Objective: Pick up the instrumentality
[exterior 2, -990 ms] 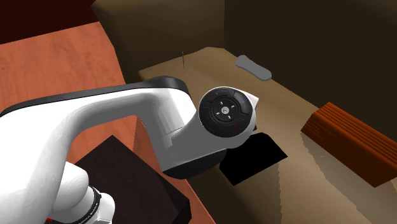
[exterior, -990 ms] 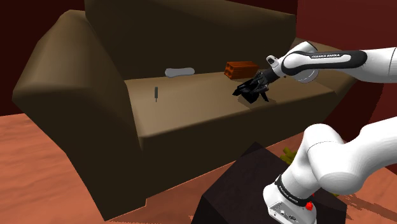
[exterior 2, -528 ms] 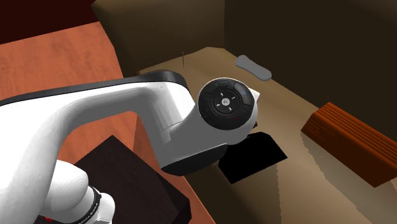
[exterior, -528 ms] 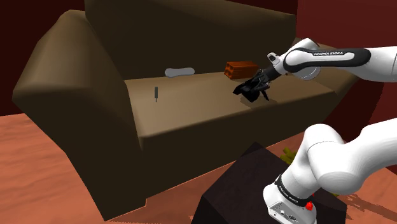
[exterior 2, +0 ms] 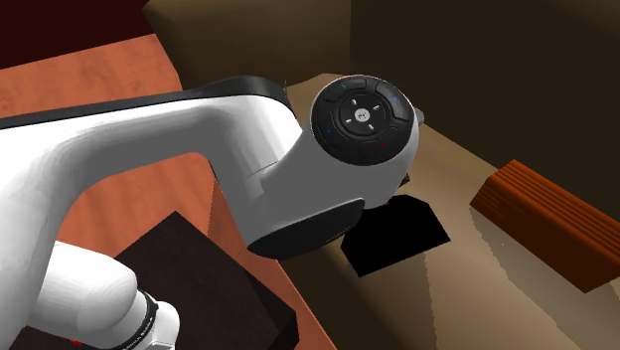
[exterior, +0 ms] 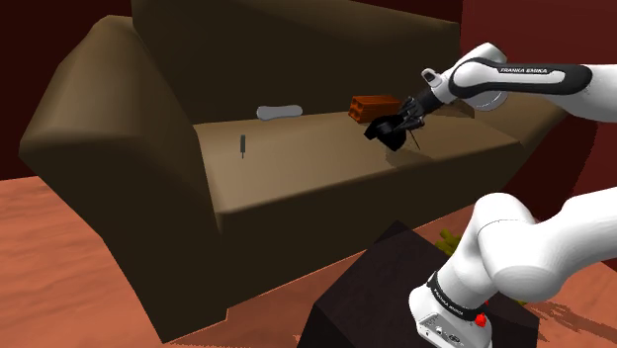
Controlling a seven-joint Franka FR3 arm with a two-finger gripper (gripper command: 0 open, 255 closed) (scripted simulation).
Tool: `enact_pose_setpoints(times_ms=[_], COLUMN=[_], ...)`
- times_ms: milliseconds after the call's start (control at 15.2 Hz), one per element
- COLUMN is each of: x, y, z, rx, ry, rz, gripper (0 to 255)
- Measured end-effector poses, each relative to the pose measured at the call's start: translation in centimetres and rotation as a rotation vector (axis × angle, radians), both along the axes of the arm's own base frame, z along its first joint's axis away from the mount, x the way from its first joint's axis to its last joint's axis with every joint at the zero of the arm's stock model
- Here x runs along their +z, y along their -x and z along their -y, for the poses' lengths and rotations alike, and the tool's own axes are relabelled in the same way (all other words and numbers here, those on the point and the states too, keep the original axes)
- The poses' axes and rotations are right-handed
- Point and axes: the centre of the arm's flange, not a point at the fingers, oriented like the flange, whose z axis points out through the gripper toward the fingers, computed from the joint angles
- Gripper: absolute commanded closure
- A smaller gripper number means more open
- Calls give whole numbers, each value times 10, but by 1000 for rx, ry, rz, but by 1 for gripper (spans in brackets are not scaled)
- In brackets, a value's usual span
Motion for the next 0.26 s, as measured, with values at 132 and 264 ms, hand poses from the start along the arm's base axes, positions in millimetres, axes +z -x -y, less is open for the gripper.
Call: enact_pose_setpoints(times_ms=[132,264], x=[11,18], y=[1,0], z=[0,-1], rx=[0,0], ry=[0,0], rz=[0,0], gripper=[255,255])
